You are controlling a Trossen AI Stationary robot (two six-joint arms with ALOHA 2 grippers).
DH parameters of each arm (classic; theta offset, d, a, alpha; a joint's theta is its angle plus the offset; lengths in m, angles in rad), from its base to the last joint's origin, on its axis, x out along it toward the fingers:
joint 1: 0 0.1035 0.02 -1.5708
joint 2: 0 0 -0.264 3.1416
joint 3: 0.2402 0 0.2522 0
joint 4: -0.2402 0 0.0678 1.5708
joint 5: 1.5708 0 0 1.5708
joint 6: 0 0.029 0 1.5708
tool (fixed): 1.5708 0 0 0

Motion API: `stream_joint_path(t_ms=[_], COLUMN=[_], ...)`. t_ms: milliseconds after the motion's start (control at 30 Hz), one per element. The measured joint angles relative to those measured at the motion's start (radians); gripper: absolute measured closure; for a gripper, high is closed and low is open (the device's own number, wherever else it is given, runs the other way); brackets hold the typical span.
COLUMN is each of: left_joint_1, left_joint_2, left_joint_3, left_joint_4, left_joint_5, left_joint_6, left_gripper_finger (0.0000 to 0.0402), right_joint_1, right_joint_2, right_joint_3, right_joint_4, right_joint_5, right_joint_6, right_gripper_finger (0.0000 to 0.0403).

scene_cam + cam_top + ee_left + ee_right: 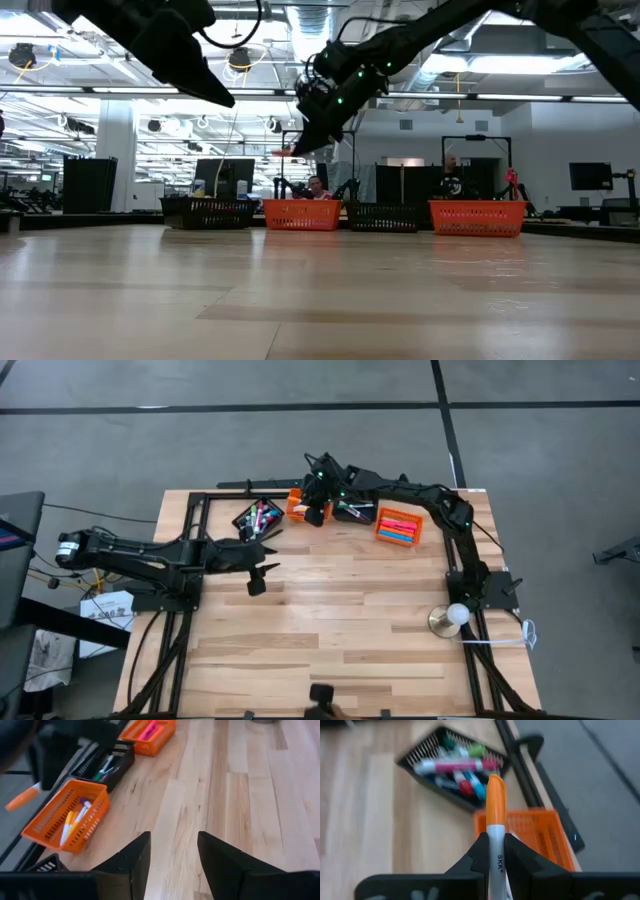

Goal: Pick & Place Markers
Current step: Put the small orange highlighter into the left orange bin, then return to Home Position

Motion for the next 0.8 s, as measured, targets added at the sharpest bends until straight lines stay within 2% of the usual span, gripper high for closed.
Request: stream_joint_path(t_ms=[133,367,467,567,800], left_joint_1=[0.083,0.207,0.233,0.235,0.235], left_joint_2=[0.0,0.0,0.0,0.0,0.0], left_joint_3=[-0.011,-0.047,-0.065,-0.081,-0.085], left_joint_4=[0.004,0.005,0.011,0.022,0.063], left_joint_5=[0.084,0.156,0.21,0.217,0.218], left_joint_6=[0.063,0.099,0.099,0.096,0.077], left_gripper_finger=[0.0238,0.0238,0.0238,0.0238,0.0238], right_joint_1=[-0.046,-0.105,-0.104,-0.096,-0.086], right_joint_2=[0.073,0.15,0.16,0.163,0.162], right_joint_3=[0.073,0.092,0.091,0.091,0.091], right_joint_4=[-0.058,-0.124,-0.132,-0.117,-0.115], right_joint_5=[0.006,0.01,0.007,0.003,0.027], right_joint_6=[-0.002,-0.016,-0.048,-0.071,-0.073], right_gripper_finger=[0.0362,0.0348,0.0339,0.032,0.025])
